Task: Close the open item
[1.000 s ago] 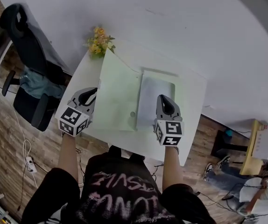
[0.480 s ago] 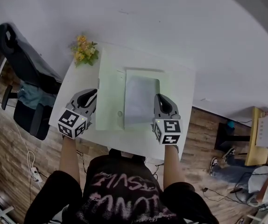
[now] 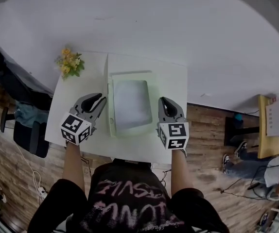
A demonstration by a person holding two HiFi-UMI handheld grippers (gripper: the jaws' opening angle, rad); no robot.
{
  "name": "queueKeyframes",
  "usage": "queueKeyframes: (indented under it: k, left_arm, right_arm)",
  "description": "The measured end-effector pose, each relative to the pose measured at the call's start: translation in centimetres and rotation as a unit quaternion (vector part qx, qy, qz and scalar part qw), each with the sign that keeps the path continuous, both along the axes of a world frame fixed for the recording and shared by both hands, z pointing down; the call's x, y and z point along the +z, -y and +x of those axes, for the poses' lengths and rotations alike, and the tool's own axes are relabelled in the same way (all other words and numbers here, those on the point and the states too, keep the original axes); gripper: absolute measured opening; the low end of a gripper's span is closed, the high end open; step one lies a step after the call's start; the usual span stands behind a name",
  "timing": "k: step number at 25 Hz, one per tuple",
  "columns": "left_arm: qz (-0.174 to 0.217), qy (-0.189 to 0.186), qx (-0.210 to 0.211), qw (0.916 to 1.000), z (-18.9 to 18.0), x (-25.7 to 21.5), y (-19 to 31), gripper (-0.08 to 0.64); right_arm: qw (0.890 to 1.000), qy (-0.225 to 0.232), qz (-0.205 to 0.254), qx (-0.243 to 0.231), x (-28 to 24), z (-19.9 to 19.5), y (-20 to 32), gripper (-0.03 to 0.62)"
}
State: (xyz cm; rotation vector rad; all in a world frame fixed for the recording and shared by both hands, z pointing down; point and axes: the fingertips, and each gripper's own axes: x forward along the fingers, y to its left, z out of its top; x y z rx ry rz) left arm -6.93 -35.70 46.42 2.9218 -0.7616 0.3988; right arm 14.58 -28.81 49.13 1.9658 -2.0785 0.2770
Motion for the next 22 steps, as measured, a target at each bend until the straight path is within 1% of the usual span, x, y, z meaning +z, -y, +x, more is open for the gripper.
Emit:
queueKeyframes:
  k: [4, 10, 17, 22]
  left_arm:
    - [0.000, 0.010, 0.034, 0.9994, 3.1, 0.0, -0.7, 0.086]
    - [-0.018, 0.029, 0.076, 0.9965, 7.2, 1.2, -1.4, 0.086]
    - [-0.025, 0.053, 0.112, 0.9920, 11.2, 3.1, -2.5, 0.086]
    - [-0.040, 0.068, 0.129, 0.9885, 13.5, 4.9, -2.7, 0.086]
  right_arm:
    - [1.000, 0.000, 0.002, 0.014, 0.1, 2.0, -1.2, 0.028]
    - [0.999, 0.012, -0.006, 0.034, 0.8, 4.5, -2.2, 0.028]
    - [0.998, 0.015, -0.013, 0.052, 2.1, 6.4, -3.4, 0.028]
    - [0.997, 0.023, -0.018, 0.065, 2.9, 7.7, -3.6, 0.028]
